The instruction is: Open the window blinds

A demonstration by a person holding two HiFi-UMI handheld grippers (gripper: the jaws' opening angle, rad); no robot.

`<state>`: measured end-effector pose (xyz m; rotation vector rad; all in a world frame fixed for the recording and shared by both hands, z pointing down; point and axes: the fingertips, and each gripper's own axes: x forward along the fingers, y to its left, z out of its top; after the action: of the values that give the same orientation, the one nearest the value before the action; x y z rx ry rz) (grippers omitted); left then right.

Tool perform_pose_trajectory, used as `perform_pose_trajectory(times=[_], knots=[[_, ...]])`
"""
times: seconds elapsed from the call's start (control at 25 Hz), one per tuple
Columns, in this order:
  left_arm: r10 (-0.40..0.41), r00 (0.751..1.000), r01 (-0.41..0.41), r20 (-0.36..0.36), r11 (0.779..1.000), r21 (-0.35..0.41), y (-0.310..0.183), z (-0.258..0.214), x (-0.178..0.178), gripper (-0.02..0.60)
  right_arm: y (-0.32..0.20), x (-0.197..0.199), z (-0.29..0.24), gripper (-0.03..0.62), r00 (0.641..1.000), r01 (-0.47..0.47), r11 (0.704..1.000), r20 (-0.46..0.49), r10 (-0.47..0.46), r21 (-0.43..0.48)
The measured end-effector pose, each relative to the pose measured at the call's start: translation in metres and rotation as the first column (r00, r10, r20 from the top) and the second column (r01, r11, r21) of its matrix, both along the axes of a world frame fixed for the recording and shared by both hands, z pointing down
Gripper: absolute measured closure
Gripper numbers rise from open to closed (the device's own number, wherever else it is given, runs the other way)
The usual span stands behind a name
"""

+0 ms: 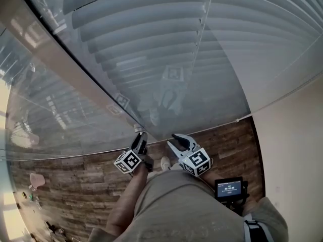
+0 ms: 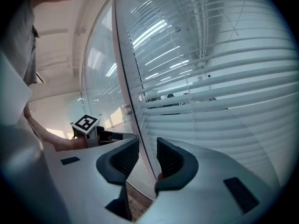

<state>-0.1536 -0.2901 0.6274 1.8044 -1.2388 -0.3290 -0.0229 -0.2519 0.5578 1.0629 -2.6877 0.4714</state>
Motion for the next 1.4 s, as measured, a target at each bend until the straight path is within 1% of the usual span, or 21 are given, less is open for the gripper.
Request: perform_pose_trajectory(times=[0.08, 0.2, 0.36, 0.48, 0.56, 0.64, 0.76, 0.8, 0.88, 0.96, 1.0, 1.04, 1.12, 1.16, 1.2, 1.24, 1.28, 1.32, 1.36, 1.4], knots=[[0.0, 0.998, 0.0, -0.064, 1.0, -0.003, 0.0, -0.001, 0.001, 0.448, 0.0, -0.001, 0.0, 0.468, 1.0, -0.002, 1.0, 0.002, 0.002, 0.0], [-0.002, 0.986, 0.002, -0.166, 1.0, -0.003, -0.004, -0.008, 0.001, 0.448, -0.003, -0.004, -0.005, 0.468, 1.0, 0.0, 1.0, 0.004, 0.0, 0.004], [-0.014, 0.966, 0.008, -0.258, 1.0, -0.024, -0.005, -0.008, 0.0, 0.448, -0.004, -0.004, -0.007, 0.468, 1.0, -0.003, 1.0, 0.005, 0.003, 0.004], [-0.017, 0.928, 0.012, -0.373, 1.0, -0.016, -0.007, -0.009, 0.001, 0.448, -0.004, -0.003, -0.006, 0.468, 1.0, -0.006, 1.0, 0.003, 0.006, 0.004], [-0.023, 0.902, 0.013, -0.432, 1.0, -0.026, -0.008, -0.01, 0.002, 0.448, -0.004, -0.003, -0.006, 0.468, 1.0, -0.006, 1.0, 0.002, 0.006, 0.006], [-0.02, 0.878, 0.01, -0.479, 1.0, -0.025, -0.01, -0.013, 0.002, 0.448, -0.005, -0.003, -0.007, 0.468, 1.0, -0.008, 1.0, 0.001, 0.008, 0.007], [-0.031, 0.85, 0.01, -0.527, 0.999, -0.043, -0.011, -0.01, 0.001, 0.448, -0.004, -0.001, -0.007, 0.468, 1.0, -0.011, 1.0, -0.002, 0.011, 0.004], [-0.036, 0.836, 0.012, -0.548, 0.999, -0.048, -0.011, -0.009, 0.001, 0.448, -0.004, -0.001, -0.007, 0.468, 1.0, -0.012, 1.0, -0.003, 0.012, 0.003], [-0.049, 0.802, 0.02, -0.595, 0.998, -0.057, -0.013, -0.009, 0.0, 0.448, -0.005, -0.001, -0.008, 0.468, 1.0, -0.012, 1.0, -0.006, 0.012, 0.003], [-0.062, 0.759, 0.03, -0.649, 0.998, -0.06, -0.014, -0.009, -0.001, 0.448, -0.006, -0.001, -0.01, 0.468, 1.0, -0.014, 1.0, -0.008, 0.014, 0.003], [-0.069, 0.729, 0.036, -0.681, 0.997, -0.062, -0.014, -0.009, -0.001, 0.448, -0.006, -0.001, -0.011, 0.468, 1.0, -0.014, 1.0, -0.008, 0.014, 0.003], [-0.076, 0.692, 0.043, -0.718, 0.997, -0.064, -0.014, -0.008, -0.002, 0.448, -0.006, -0.001, -0.011, 0.468, 1.0, -0.014, 1.0, -0.009, 0.014, 0.002], [-0.09, 0.607, 0.058, -0.79, 0.996, -0.069, -0.013, -0.005, -0.002, 0.449, -0.004, -0.001, -0.011, 0.468, 1.0, -0.013, 1.0, -0.01, 0.013, 0.001], [-0.096, 0.569, 0.066, -0.817, 0.995, -0.071, -0.013, -0.004, -0.001, 0.448, -0.003, 0.0, -0.01, 0.468, 1.0, -0.012, 1.0, -0.011, 0.012, 0.001], [-0.099, 0.542, 0.074, -0.834, 0.995, -0.07, -0.012, -0.003, 0.0, 0.448, -0.003, 0.0, -0.009, 0.468, 1.0, -0.01, 1.0, -0.012, 0.01, 0.001], [-0.1, 0.529, 0.08, -0.842, 0.994, -0.068, -0.012, -0.001, 0.001, 0.448, -0.002, 0.001, -0.007, 0.468, 1.0, -0.008, 1.0, -0.014, 0.008, 0.002], [-0.099, 0.529, 0.083, -0.843, 0.994, -0.065, -0.011, 0.002, 0.002, 0.448, 0.0, 0.002, -0.004, 0.468, 1.0, -0.008, 1.0, -0.015, 0.008, 0.002], [-0.097, 0.538, 0.085, -0.837, 0.995, -0.06, -0.009, 0.006, 0.004, 0.448, 0.001, 0.005, 0.0, 0.468, 1.0, -0.007, 1.0, -0.016, 0.007, 0.001], [-0.092, 0.555, 0.085, -0.827, 0.995, -0.054, -0.008, 0.011, 0.007, 0.448, 0.003, 0.009, 0.006, 0.468, 1.0, -0.008, 1.0, -0.016, 0.008, 0.001], [-0.086, 0.578, 0.083, -0.812, 0.995, -0.046, -0.007, 0.015, 0.01, 0.448, 0.005, 0.012, 0.011, 0.468, 1.0, -0.009, 1.0, -0.016, 0.009, 0.001]])
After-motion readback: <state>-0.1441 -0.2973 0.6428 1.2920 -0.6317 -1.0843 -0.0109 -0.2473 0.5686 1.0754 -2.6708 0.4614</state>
